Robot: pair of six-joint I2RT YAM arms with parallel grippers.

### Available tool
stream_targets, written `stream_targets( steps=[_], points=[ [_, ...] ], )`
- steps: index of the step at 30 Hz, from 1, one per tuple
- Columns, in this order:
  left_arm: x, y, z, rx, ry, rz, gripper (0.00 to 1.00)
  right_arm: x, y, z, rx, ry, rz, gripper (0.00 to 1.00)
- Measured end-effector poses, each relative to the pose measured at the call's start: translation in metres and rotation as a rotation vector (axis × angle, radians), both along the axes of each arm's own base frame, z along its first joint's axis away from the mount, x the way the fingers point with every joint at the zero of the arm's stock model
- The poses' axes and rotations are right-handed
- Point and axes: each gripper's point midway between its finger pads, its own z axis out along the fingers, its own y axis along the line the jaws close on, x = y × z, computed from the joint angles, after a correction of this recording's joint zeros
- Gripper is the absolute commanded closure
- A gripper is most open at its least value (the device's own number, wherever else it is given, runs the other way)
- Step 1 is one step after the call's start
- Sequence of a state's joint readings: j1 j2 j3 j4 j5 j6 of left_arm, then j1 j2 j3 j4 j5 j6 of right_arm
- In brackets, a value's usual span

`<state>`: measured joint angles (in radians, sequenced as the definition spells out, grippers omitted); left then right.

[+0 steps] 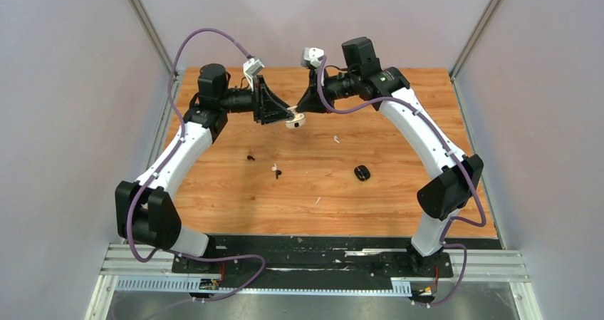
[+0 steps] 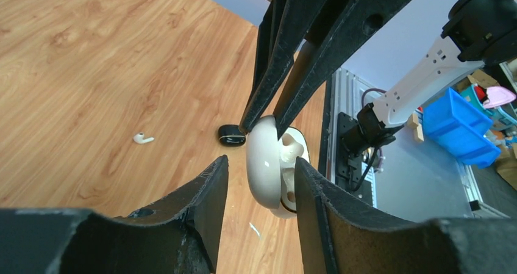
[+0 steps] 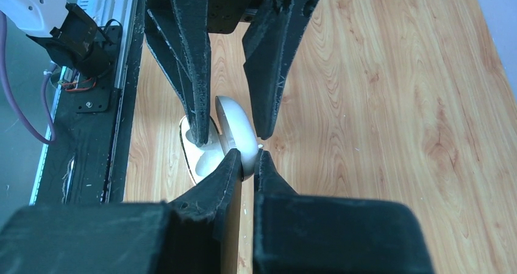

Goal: Insert the wireless bluetooth earbuds into the charging case
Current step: Adjust the charging case.

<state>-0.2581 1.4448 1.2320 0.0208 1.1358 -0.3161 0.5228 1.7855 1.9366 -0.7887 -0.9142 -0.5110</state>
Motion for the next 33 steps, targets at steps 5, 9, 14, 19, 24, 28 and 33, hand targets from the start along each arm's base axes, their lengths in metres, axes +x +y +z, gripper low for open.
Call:
stream_targets(
  steps=[5,9,14,19,24,28,33],
  points=[
    [0.002,0.002,0.005,-0.014,0.004,0.007,0.51,-0.002,0.002,0.0,0.0,-0.007,0.009,1.0],
    [0.006,0.006,0.007,-0.023,0.006,0.024,0.62,-0.002,0.002,0.0,-0.001,-0.007,0.008,1.0],
    [0.005,0.006,0.01,-0.03,0.001,0.013,0.72,0.0,0.002,0.0,-0.005,-0.012,-0.001,1.0],
    [0.005,0.006,0.011,-0.032,-0.006,0.01,0.67,0.0,0.002,0.0,-0.006,-0.013,-0.002,1.0],
    [0.004,0.006,0.011,-0.033,-0.007,0.002,0.64,0.0,0.002,0.0,-0.006,-0.013,-0.002,1.0],
    [0.005,0.007,0.008,-0.032,0.0,-0.001,0.59,0.0,0.002,0.0,-0.006,-0.013,-0.001,1.0],
    [0.007,0.006,0.003,-0.03,0.014,-0.005,0.63,0.0,0.002,-0.001,-0.01,-0.014,-0.005,1.0]
  ],
)
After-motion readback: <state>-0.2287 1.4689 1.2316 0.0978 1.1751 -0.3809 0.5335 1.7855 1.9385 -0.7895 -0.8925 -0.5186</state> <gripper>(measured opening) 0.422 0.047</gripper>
